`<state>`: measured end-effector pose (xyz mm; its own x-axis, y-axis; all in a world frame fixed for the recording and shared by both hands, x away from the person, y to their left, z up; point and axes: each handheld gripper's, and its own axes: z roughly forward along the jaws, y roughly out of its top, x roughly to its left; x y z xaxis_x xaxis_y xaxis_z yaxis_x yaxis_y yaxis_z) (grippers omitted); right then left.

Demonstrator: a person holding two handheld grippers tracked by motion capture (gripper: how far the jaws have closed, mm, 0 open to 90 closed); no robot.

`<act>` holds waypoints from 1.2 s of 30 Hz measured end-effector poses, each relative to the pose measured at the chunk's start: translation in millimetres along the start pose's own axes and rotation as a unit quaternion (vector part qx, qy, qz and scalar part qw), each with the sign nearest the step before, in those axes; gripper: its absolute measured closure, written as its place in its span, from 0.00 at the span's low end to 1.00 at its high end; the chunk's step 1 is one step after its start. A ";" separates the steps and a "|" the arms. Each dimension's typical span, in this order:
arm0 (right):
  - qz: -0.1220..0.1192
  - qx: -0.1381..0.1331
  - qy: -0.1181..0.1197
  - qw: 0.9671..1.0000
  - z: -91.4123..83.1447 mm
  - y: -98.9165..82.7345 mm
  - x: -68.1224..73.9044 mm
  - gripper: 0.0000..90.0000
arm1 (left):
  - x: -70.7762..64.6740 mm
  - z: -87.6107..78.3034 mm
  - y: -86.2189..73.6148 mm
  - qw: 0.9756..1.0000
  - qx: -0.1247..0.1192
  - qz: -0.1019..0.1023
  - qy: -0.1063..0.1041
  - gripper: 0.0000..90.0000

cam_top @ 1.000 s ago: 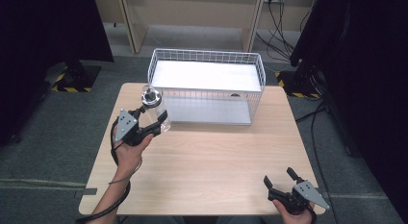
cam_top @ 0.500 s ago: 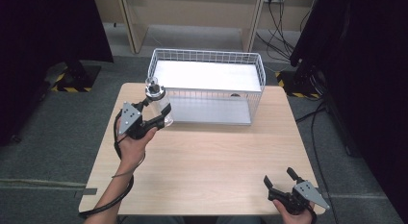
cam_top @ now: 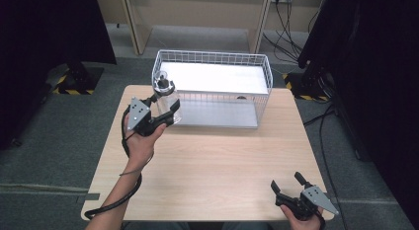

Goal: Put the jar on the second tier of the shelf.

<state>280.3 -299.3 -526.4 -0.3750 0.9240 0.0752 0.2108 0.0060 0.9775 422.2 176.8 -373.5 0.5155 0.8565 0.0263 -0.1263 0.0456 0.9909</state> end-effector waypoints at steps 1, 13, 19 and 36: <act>0.000 0.000 0.000 1.000 -0.1 0.0 -0.1 0.04 | -0.1 1.3 1.3 1.000 0.000 0.000 0.001 0.35; 0.000 -0.001 0.000 1.000 -0.2 -0.1 -0.1 0.04 | -1.7 17.0 19.6 1.000 -0.008 0.005 0.013 0.35; 0.001 -0.001 0.001 1.000 -0.2 -0.1 -0.2 0.04 | -2.3 23.6 24.8 1.000 -0.008 0.006 0.017 0.35; 0.002 -0.002 0.001 1.000 -0.4 -0.1 -0.4 0.04 | -3.7 43.0 38.6 1.000 -0.012 0.007 0.028 0.35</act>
<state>280.0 -299.8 -526.5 -0.3768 0.9229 0.0793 0.2084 0.0010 0.9781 451.8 153.3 -329.7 0.4661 0.8841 0.0324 -0.1539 0.0450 0.9871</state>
